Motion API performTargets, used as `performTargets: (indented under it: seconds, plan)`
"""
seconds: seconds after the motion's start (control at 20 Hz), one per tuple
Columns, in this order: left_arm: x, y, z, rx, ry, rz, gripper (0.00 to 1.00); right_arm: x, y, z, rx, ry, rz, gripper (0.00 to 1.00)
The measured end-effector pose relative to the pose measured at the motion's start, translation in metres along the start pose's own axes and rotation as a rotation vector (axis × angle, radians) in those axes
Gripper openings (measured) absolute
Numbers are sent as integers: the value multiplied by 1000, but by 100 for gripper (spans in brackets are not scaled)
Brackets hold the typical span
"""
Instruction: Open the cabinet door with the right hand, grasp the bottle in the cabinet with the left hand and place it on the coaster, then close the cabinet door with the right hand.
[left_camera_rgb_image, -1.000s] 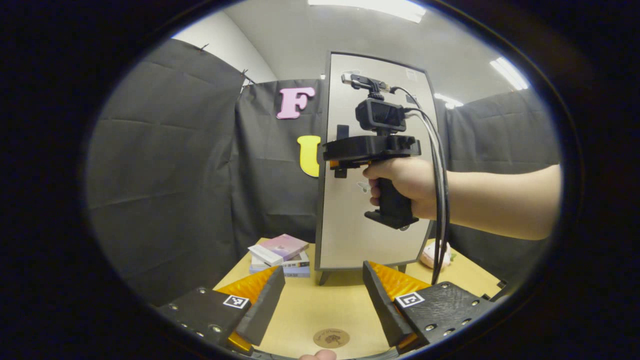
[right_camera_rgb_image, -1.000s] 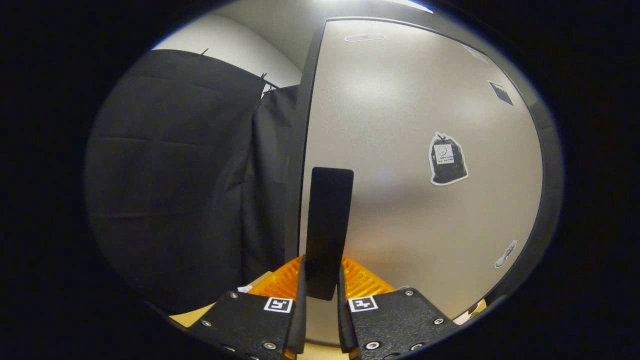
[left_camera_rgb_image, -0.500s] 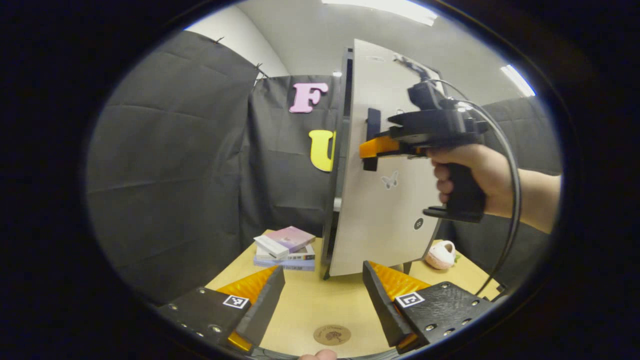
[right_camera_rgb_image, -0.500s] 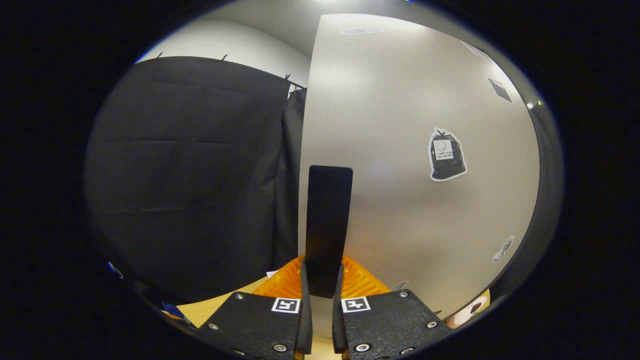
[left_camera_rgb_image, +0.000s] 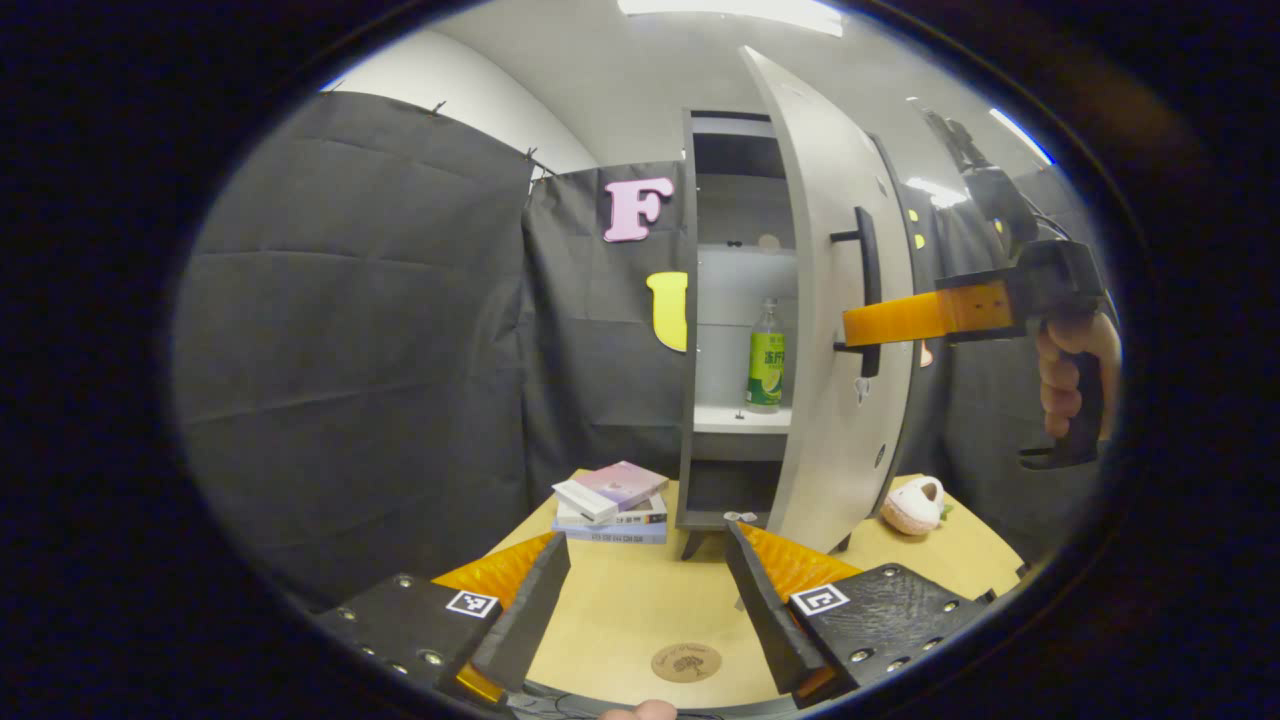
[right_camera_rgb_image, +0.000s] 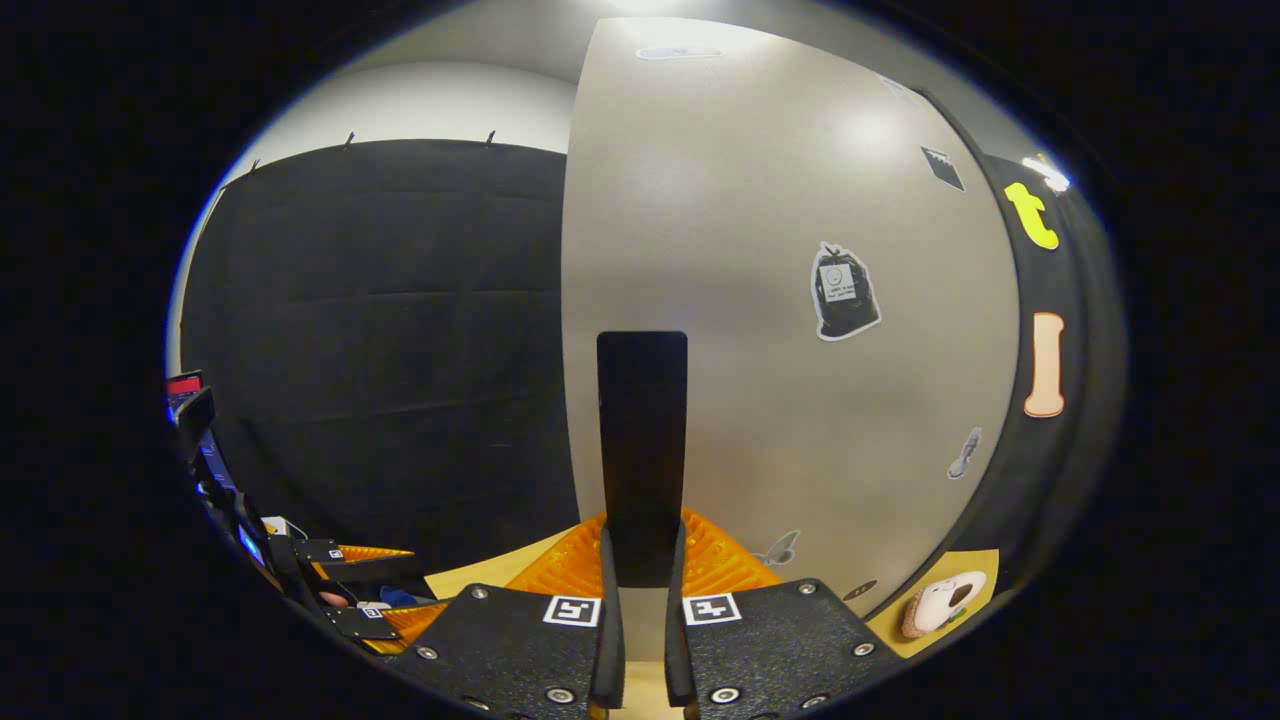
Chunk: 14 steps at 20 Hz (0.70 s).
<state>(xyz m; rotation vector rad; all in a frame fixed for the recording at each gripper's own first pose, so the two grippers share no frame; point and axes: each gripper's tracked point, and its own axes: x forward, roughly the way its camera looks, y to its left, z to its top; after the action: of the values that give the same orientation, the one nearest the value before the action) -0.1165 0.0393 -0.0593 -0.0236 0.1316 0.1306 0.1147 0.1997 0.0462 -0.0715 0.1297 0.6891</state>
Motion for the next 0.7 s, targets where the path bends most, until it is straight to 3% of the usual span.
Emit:
performTargets:
  seconds: [0.1,0.2,0.35,0.4,0.7]
  plan:
    - [-16,-17,2,9,11,-5,87,-13,-4,-1,12,3,-1,16]
    - [-21,-36,4,37,21,-10,93,-23,-11,-3,11,-7,-18,16]
    - [-24,-65,13,59,13,-16,87,-35,-23,-4,8,-17,-70,16]
    - [-21,-72,18,57,4,-16,90,-38,-27,-5,12,-22,-89,16]
    - [19,-118,66,76,-80,-23,90,-60,-42,-8,88,-36,-184,16]
